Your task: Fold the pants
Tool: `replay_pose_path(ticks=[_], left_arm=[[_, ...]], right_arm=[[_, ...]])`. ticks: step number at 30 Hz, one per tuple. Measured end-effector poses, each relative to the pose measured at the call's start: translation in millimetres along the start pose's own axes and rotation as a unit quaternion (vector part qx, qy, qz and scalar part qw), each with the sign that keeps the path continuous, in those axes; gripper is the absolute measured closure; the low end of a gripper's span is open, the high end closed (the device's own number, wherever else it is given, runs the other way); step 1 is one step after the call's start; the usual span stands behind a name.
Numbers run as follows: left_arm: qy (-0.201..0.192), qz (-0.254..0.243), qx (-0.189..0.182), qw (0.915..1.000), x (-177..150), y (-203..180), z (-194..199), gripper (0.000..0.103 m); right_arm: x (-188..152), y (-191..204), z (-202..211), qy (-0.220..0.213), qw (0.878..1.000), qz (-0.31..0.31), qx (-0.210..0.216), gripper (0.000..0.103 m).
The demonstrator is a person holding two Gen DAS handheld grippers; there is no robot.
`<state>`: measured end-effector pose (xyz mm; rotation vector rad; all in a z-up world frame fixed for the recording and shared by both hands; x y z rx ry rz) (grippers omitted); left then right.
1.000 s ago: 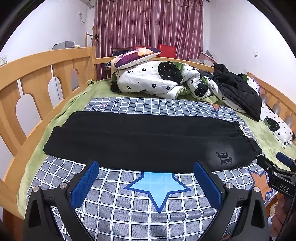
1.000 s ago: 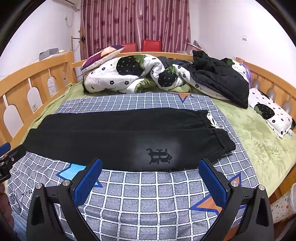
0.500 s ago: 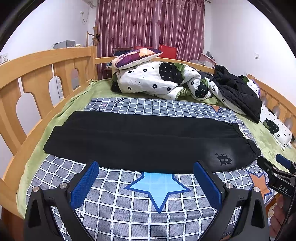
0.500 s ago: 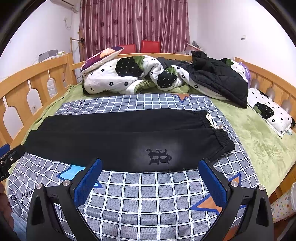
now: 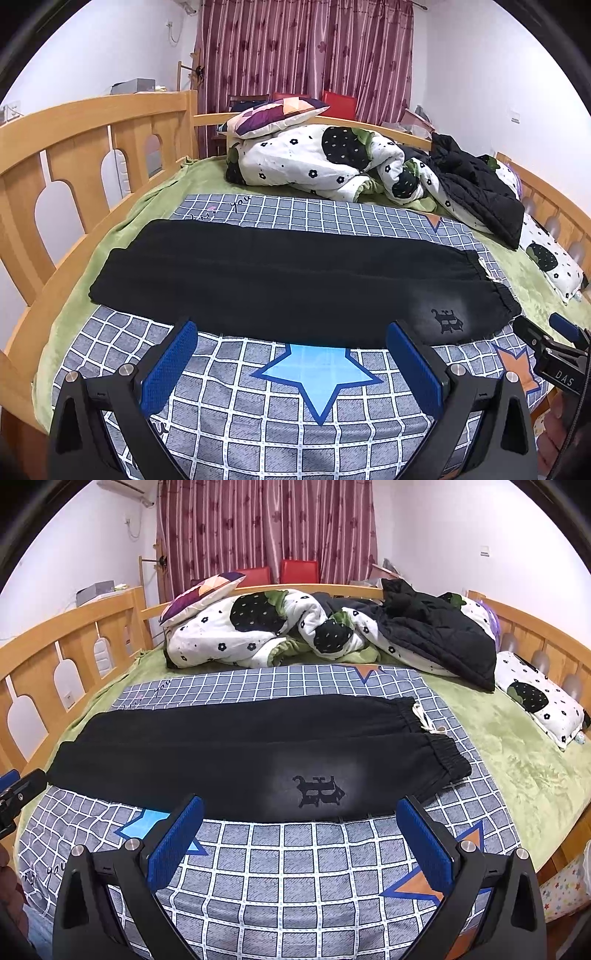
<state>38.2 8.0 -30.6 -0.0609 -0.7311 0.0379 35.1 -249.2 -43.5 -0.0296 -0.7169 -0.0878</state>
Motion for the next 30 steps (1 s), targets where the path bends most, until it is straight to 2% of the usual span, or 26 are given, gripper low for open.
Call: replay_pose_path(ticks=[13,20,25,30], left_arm=[[0.0,0.003,-0.006,1.0,-1.5,5.7,3.8,0.0],[-0.015,0.005,0.016,0.9997,-0.8,6.8,19.4,0.0],[-0.023,0.003,0.025,0.9994,9.8,8.0,35.4,0.0],[-0.046,-0.007,0.04,0.9981,37.3,10.7,65.3,0.0]], right_arm=[[-1.8,2.2,5.1,-0.005,1.0,-0.002,0.001,0.001],[-2.9,3.9,14.5,-0.013,1.0,-0.002,-0.002,0.001],[3.4,9.1,44.5,-0.036,0.999,-0.003,0.0,0.001],[32.4,7.9,86.5,-0.062,0.998,-0.012,0.029,0.001]])
Point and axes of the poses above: each gripper's, at about its wrist camera, not at the fingertips, and z roughly against the way its jaws point, y to its left, x to its top, the point moved 5 cm from there along -z, roughly the way its jaws point, and after that the axes turned 11 degrees about y, right-handed, at the moved point
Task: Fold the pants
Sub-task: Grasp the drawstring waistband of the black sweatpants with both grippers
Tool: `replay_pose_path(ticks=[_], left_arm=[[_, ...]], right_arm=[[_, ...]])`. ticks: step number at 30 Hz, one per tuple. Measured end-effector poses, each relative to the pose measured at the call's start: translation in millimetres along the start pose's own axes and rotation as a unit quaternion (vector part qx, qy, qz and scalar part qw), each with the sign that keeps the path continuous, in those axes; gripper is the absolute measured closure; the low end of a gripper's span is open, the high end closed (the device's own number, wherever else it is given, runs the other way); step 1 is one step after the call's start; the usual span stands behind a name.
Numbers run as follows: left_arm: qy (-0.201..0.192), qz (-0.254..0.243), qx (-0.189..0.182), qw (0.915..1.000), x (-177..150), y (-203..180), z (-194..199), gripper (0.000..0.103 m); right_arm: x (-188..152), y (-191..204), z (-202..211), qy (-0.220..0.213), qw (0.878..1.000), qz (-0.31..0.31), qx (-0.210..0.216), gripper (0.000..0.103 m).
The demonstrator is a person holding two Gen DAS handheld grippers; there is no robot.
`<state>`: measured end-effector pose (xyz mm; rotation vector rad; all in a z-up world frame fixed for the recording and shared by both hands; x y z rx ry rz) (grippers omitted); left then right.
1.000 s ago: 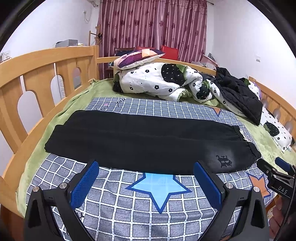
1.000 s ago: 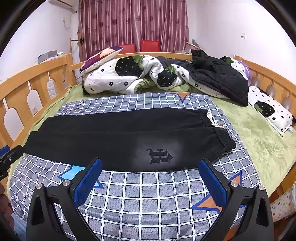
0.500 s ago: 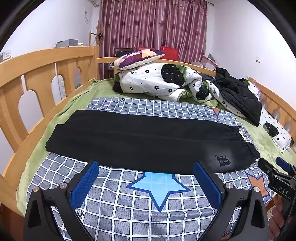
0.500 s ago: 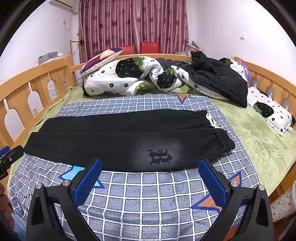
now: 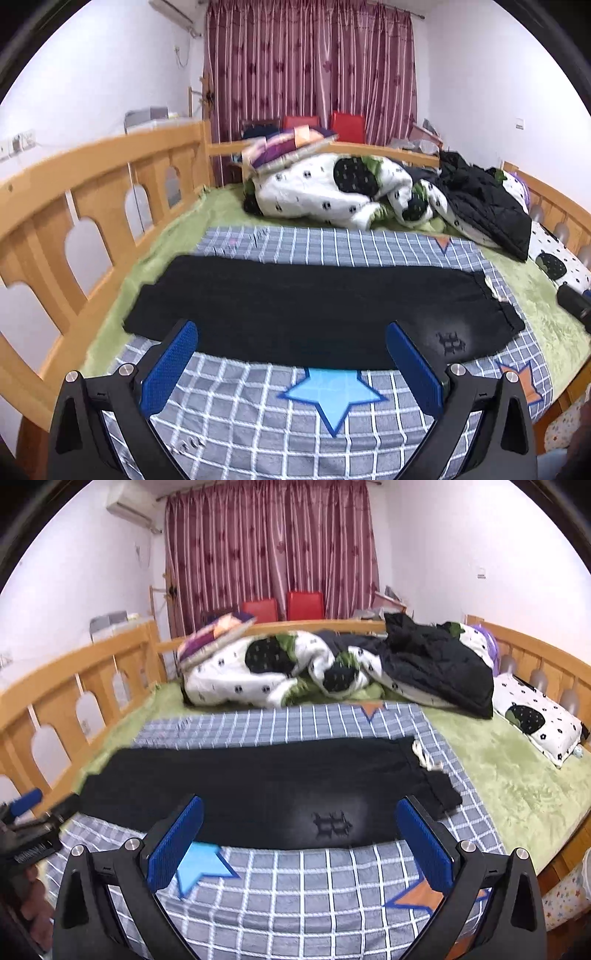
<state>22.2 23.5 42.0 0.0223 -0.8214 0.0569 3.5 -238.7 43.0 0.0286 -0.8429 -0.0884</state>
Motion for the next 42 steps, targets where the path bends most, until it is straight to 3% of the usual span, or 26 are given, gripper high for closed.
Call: replay_pose_path(ticks=[5,9,14,19,22,27,33,36,37,38,39,40,41,42], left_arm=[[-0.018,-0.015,0.002,0.9997,34.4,15.8,23.5,0.0],[-0.024,0.012,0.007,0.9996,52.1,46.3,14.4,0.0],[0.024,0.034,-0.018,0.999,44.8,87.6,-42.7,0.0],[0.07,0.06,-0.001,0.9957,-1.8,128.4,-121.3,0.001],[0.107,0.111,-0.03,0.9875,-38.3,150.4,-164.3,0.001],[0.159,0.181,-0.068,0.9682,-83.6,173.2,-232.4,0.004],[0.19,0.246,-0.079,0.947,-96.1,189.5,-285.9,0.011],[0.172,0.272,-0.072,0.944,-88.1,199.4,-297.6,0.013],[0.174,0.273,-0.065,0.9438,-84.4,202.4,-302.4,0.016],[0.175,0.276,-0.054,0.9437,-80.9,205.9,-307.1,0.029],[0.176,0.28,-0.033,0.9433,-77.4,210.7,-312.1,0.06],[0.188,0.275,-0.007,0.9429,-73.7,214.8,-316.6,0.083],[0.192,0.27,-0.006,0.9435,-70.9,217.0,-317.3,0.095],[0.187,0.265,-0.028,0.9455,-63.5,219.2,-311.8,0.096]], right_arm=[[41.7,-3.7,30.8,-0.023,0.999,0.022,0.009,0.001],[62.4,-14.3,26.6,-0.026,0.999,0.038,0.014,0.001],[57.2,-43.5,-25.1,0.0,0.999,0.033,0.019,0.002],[14.8,-87.6,-113.1,0.068,0.998,0.012,0.01,0.026],[-17.6,-115.9,-162.6,0.112,0.993,-0.016,0.014,0.034],[-63.6,-158.9,-219.6,0.152,0.983,-0.089,0.05,0.034],[-91.8,-191.1,-267.4,0.179,0.967,-0.162,0.076,0.034],[-92.5,-196.0,-284.1,0.174,0.962,-0.188,0.098,0.034],[-90.6,-196.9,-289.1,0.168,0.961,-0.197,0.101,0.034],[-88.2,-197.8,-292.6,0.164,0.96,-0.202,0.1,0.035],[-85.2,-198.4,-297.6,0.158,0.96,-0.208,0.096,0.047],[-81.9,-198.4,-301.8,0.156,0.962,-0.208,0.085,0.076],[-76.0,-197.9,-305.8,0.159,0.961,-0.207,0.087,0.079],[-70.7,-197.8,-304.7,0.158,0.961,-0.21,0.088,0.082]])
Point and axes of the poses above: each gripper's, at about its wrist camera, not at the fingertips, and z roughly against the way its jaws point, y to its left, x to its top, the point moved 5 cm from there along -z, roughly the way its jaws point, and after that the axes turned 11 degrees about y, right-handed, at the moved point
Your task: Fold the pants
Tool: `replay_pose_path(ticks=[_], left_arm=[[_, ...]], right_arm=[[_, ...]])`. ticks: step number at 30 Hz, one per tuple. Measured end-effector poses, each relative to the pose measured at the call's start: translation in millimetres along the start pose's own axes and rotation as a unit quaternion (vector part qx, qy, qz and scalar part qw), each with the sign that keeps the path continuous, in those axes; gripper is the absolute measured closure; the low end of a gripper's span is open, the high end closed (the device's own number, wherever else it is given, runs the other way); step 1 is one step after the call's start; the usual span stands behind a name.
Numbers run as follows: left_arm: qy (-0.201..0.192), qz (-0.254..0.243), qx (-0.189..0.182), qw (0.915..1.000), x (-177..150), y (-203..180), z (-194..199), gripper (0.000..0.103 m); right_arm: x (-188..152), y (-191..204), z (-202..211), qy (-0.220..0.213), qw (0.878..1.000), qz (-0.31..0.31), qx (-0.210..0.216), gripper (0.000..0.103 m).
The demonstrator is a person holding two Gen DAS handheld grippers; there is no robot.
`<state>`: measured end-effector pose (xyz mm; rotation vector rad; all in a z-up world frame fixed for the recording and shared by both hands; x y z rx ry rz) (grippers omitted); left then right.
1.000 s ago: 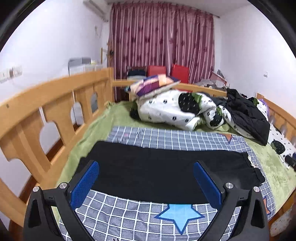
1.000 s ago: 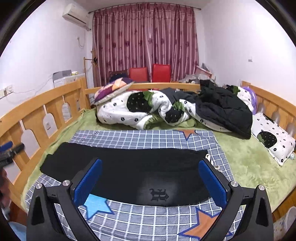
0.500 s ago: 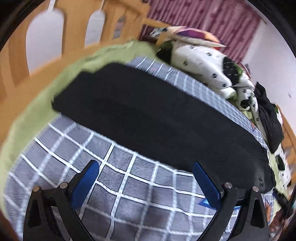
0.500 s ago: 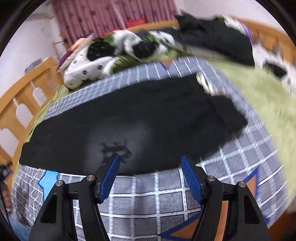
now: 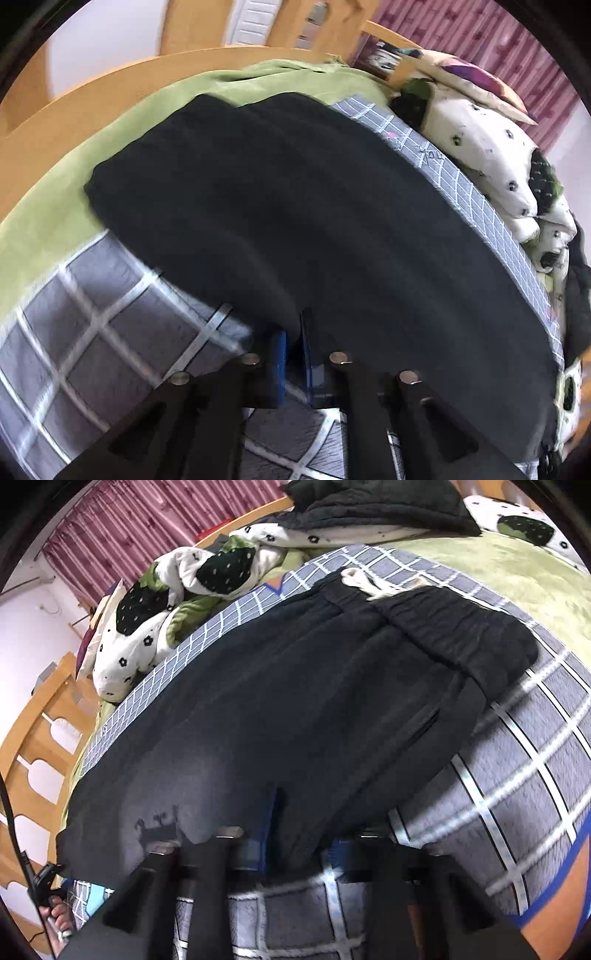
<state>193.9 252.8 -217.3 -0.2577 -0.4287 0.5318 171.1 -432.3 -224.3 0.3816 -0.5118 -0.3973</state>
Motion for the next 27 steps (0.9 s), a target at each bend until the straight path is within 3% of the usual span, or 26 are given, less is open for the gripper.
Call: replay_pose_path(ticks=[4,10,14,18,23,25,26,27], left_arm=[[-0.041,-0.045,-0.004,0.9981,17.5,-18.8,40.5,0.096],[-0.097,-0.088,0.006,0.9914,76.7,-66.8,59.9,0.095],[-0.124,-0.101,0.024,0.9868,114.3,-90.8,36.2,0.095],[-0.117,-0.103,0.037,0.9871,144.8,-114.0,-8.2,0.095],[-0.091,-0.119,0.083,0.9851,159.4,-131.5,-59.9,0.095],[-0.08,-0.136,0.101,0.9823,155.1,-133.7,-60.6,0.088],[-0.078,-0.137,0.097,0.9827,152.2,-133.9,-55.9,0.078],[-0.079,-0.135,0.078,0.9846,146.0,-130.9,-44.7,0.06]], right_arm=[[23.2,26.4,37.9,-0.047,0.998,0.026,0.039,0.084],[90.2,77.1,55.1,-0.074,0.993,0.091,0.011,0.085],[129.8,88.8,38.6,-0.078,0.993,0.088,0.008,0.085],[163.2,91.5,-1.0,-0.075,0.994,0.084,-0.01,0.084],[186.4,87.7,-55.5,-0.047,0.996,0.073,-0.035,0.081],[187.0,86.1,-70.4,-0.03,0.996,0.075,-0.047,0.071],[186.2,85.6,-73.8,-0.025,0.995,0.078,-0.055,0.068],[182.5,84.3,-72.3,-0.028,0.994,0.08,-0.067,0.056]])
Point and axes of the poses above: each gripper's, at about its wrist camera, not at the fingertips, and z roughly against the way its jaws point, y to its left, x to its top, the point moved 5 cm from there along -z, roughly the way its jaws point, and after that the axes turned 11 degrees about y, right-handed, at the moved point
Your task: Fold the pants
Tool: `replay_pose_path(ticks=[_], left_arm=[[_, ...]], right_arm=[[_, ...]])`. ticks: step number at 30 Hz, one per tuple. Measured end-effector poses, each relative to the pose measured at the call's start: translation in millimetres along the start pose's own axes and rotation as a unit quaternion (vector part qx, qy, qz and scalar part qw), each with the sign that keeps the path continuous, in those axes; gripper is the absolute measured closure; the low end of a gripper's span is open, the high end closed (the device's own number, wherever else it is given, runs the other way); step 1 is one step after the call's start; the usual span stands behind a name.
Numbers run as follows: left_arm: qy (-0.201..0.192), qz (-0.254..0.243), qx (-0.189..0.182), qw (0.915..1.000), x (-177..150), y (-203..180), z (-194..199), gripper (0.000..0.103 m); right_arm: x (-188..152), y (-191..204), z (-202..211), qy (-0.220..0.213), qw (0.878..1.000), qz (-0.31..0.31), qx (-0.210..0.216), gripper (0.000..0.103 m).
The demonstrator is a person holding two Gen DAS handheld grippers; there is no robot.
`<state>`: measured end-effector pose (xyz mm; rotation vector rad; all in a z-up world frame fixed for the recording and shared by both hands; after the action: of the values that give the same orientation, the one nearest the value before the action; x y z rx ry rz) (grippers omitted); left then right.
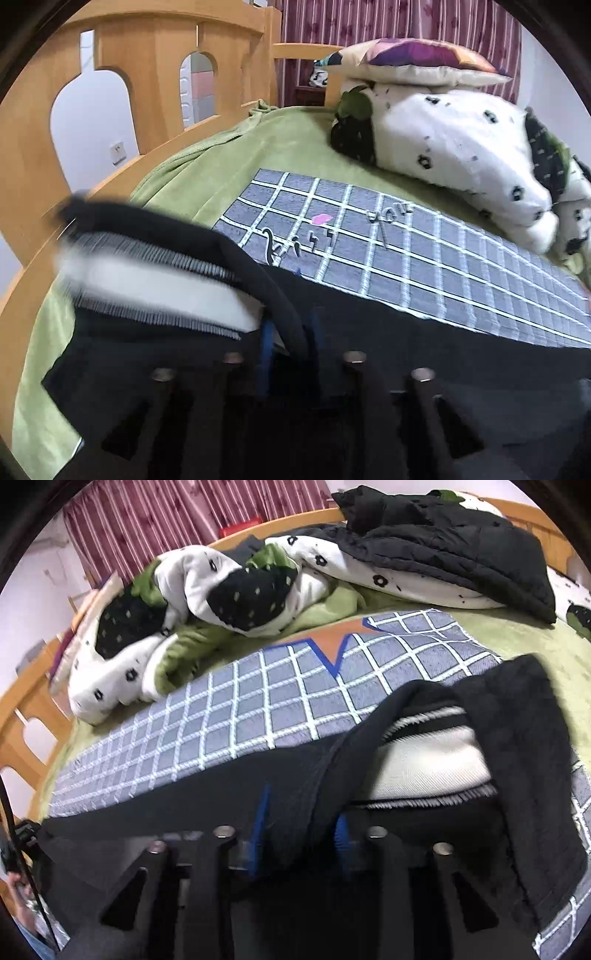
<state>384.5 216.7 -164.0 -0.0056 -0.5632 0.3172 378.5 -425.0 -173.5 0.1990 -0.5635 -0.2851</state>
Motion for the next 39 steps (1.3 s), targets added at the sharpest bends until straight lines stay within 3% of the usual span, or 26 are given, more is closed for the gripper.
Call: replay_pose_path(ticks=[1,2,4,8,13,16,19,23,27,30,31,33,34,35,36,37,39], left_arm=[[-0.006,0.005,-0.016,0.9998,-5.2,3.8,12.5,0.047],[-0.012,0.008,-0.024,0.9996,-9.3,6.5,21.3,0.027],[-0.025,0.011,-0.033,0.9991,-24.8,14.3,49.3,0.026],[0.01,0.008,-0.052,0.9986,-70.7,29.0,77.3,0.026],[0.068,0.031,-0.101,0.992,-140.8,49.2,74.3,0.026],[0.085,0.04,-0.113,0.9891,-164.1,55.8,62.2,0.026],[0.097,0.074,-0.134,0.9835,-167.4,64.9,47.4,0.026],[0.09,0.114,-0.165,0.9755,-151.7,72.6,29.7,0.026],[0.076,0.111,-0.149,0.9795,-134.8,69.7,14.4,0.027],[0.071,0.119,-0.131,0.9816,-121.8,67.0,5.1,0.028],[0.07,0.127,-0.125,0.9814,-116.8,66.9,1.5,0.03],[0.069,0.153,-0.104,0.9802,-107.7,70.0,-5.0,0.046],[0.07,0.166,-0.093,0.9793,-105.2,72.4,-6.7,0.053],[0.072,0.176,-0.082,0.9783,-103.9,75.4,-7.8,0.067],[0.073,0.181,-0.07,0.9784,-100.1,76.7,-7.8,0.084],[0.072,0.171,-0.065,0.9804,-95.7,75.6,-6.3,0.088],[0.067,0.147,-0.07,0.9844,-85.2,71.7,4.7,0.092]], right_arm=[[-5.4,-1.0,6.6,-0.007,1.0,0.003,-0.008,0.043],[-8.4,-1.4,12.0,-0.013,1.0,0.006,-0.01,0.039],[-23.5,-5.2,37.0,-0.031,0.999,0.006,-0.008,0.035],[-55.6,-14.7,73.3,-0.028,1.0,-0.001,0.009,0.035],[-110.4,-30.1,96.7,-0.011,1.0,0.004,0.007,0.03],[-139.2,-35.7,91.8,0.013,1.0,0.009,0.017,0.03],[-152.7,-41.2,86.7,0.016,1.0,0.005,0.019,0.03],[-152.4,-48.6,80.3,0.012,0.998,-0.021,0.054,0.03],[-140.2,-58.4,63.6,0.011,0.995,-0.057,0.079,0.03],[-129.6,-62.4,39.9,0.027,0.994,-0.072,0.075,0.03],[-124.3,-62.5,33.2,0.025,0.995,-0.069,0.066,0.03],[-112.8,-62.6,27.2,0.014,0.996,-0.068,0.051,0.031],[-106.3,-63.7,24.8,0.008,0.996,-0.073,0.044,0.037],[-96.8,-66.3,20.6,0.001,0.996,-0.087,0.029,0.044],[-90.7,-69.7,17.6,0.0,0.995,-0.099,0.018,0.066],[-85.5,-72.6,15.0,0.0,0.994,-0.112,0.009,0.077],[-74.9,-74.4,19.1,-0.009,0.992,-0.123,0.022,0.084]])
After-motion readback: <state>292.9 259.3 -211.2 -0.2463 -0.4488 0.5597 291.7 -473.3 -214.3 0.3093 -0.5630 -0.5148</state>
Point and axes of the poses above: each gripper's, at about its wrist camera, not at the fingertips, and z roughly against the way its jaws point, y to its left, x to its top, the point moved 5 cm from there along -z, roughly the way its jaws point, and after that the axes turned 11 degrees about y, right-handed, at the moved point
